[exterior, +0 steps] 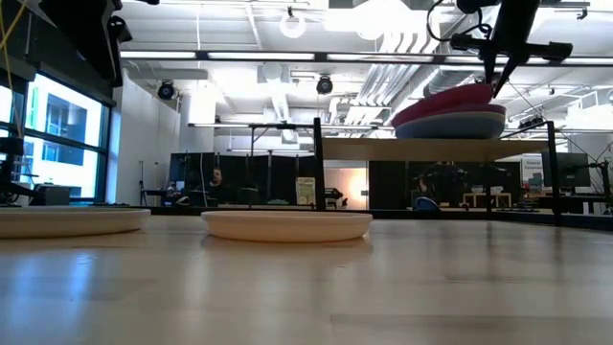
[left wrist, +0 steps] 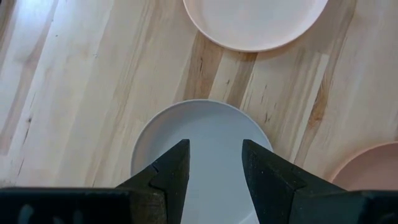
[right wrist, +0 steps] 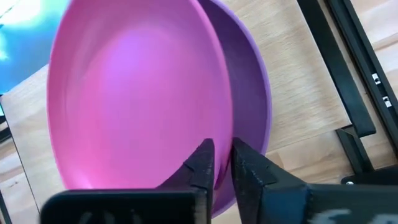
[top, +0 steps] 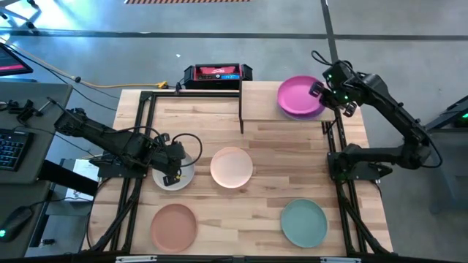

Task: Place and stack plates onto a shelf
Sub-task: Stack the pink plate on top of the purple plate on the shelf

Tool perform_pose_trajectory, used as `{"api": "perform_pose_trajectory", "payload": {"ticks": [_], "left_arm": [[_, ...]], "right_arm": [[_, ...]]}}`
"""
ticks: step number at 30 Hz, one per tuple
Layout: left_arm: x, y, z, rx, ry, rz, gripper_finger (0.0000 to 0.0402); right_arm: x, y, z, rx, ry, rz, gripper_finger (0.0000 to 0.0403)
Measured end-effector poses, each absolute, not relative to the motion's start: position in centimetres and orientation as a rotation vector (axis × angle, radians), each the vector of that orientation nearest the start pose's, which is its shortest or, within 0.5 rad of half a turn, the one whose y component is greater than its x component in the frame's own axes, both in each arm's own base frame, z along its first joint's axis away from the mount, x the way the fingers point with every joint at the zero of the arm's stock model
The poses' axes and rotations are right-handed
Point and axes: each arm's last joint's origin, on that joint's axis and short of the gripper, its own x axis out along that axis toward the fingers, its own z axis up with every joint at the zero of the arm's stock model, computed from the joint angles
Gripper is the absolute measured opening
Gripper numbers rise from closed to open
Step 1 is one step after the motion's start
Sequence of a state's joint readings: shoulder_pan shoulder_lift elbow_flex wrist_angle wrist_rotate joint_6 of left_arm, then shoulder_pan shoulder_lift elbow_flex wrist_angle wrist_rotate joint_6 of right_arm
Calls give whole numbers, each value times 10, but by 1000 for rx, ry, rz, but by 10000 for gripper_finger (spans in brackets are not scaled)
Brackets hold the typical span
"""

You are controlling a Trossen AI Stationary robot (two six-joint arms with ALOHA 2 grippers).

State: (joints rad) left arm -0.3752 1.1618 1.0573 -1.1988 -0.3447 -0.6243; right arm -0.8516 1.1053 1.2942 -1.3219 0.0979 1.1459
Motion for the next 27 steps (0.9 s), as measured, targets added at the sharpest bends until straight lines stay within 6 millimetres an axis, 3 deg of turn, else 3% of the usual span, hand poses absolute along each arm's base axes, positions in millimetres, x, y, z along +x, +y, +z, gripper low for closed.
{"api": "perform_pose_trajectory", "payload": {"ticks": [12, 23, 27], "left_arm": [[180, -61, 288, -87, 1157, 347, 138], [180, -61, 288, -90, 1157, 349, 138], [180, -61, 288, -97, 1156, 353, 138]], "right_arm": [[108, -128, 355, 1360, 570, -1432, 118], [113, -124, 355, 1423, 676, -1169, 124], [124, -117, 357, 1436, 695, -1044, 124]]}}
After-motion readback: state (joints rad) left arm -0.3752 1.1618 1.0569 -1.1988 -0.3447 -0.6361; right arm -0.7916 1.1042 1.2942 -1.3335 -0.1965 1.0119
